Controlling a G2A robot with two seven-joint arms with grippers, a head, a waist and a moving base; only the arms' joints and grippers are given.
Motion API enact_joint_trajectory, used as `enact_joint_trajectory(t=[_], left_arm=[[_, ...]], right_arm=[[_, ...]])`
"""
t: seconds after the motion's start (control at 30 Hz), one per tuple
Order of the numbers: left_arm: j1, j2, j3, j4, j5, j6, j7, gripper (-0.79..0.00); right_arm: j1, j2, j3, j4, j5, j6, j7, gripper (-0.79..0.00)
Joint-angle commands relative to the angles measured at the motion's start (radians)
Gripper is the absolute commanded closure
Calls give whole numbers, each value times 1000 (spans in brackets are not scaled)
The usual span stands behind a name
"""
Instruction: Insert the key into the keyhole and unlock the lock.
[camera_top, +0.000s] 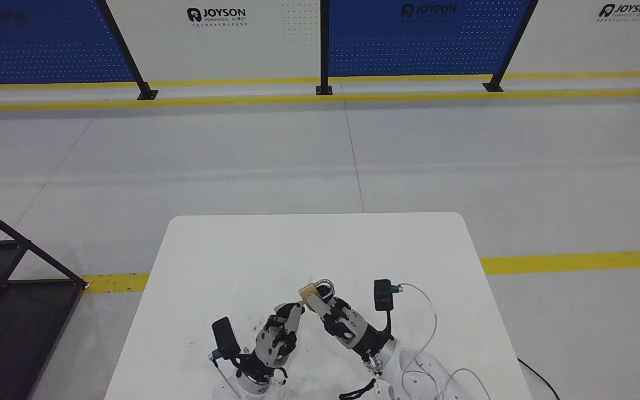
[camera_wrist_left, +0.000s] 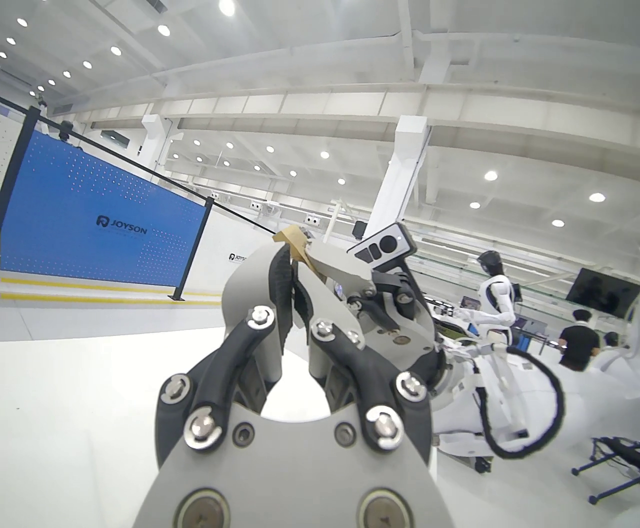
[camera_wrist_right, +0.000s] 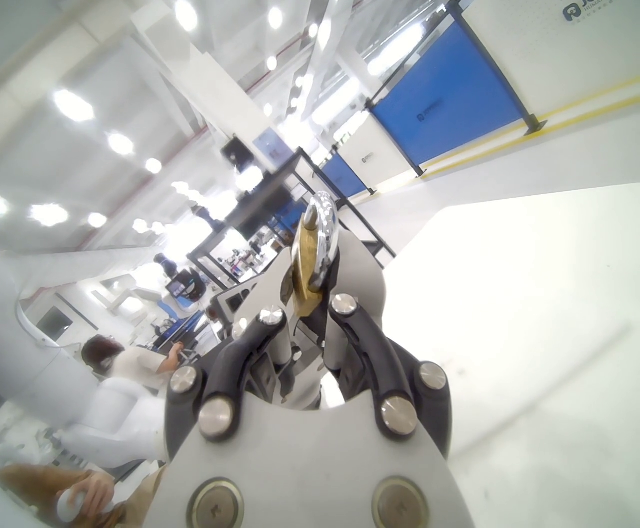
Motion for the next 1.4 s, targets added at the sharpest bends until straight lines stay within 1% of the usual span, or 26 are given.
enact_joint_trajectory(t=[0.0,0.4,0.6,0.67,0.8,0.87,1.17,1.37], left_arm=[[-4,1,3,5,20,28,12,0],[-25,7,15,25,130,182,103,0],[-34,11,19,37,193,287,143,0],[-38,12,22,41,206,304,153,0],[-47,15,20,52,257,390,173,0],[-49,15,25,56,272,418,185,0],[-59,19,33,63,310,509,209,0],[-62,22,36,67,318,536,212,0]], right_arm=[[-1,1,1,-2,0,0,0,0],[-2,5,1,-7,4,3,1,0],[-2,7,-1,-9,5,9,1,0],[-1,7,-1,-9,4,9,2,0],[0,8,-3,-8,4,10,1,0],[0,9,-4,-8,4,10,0,0],[1,11,-7,-7,5,11,-5,0],[0,12,-7,-7,13,5,-15,0]])
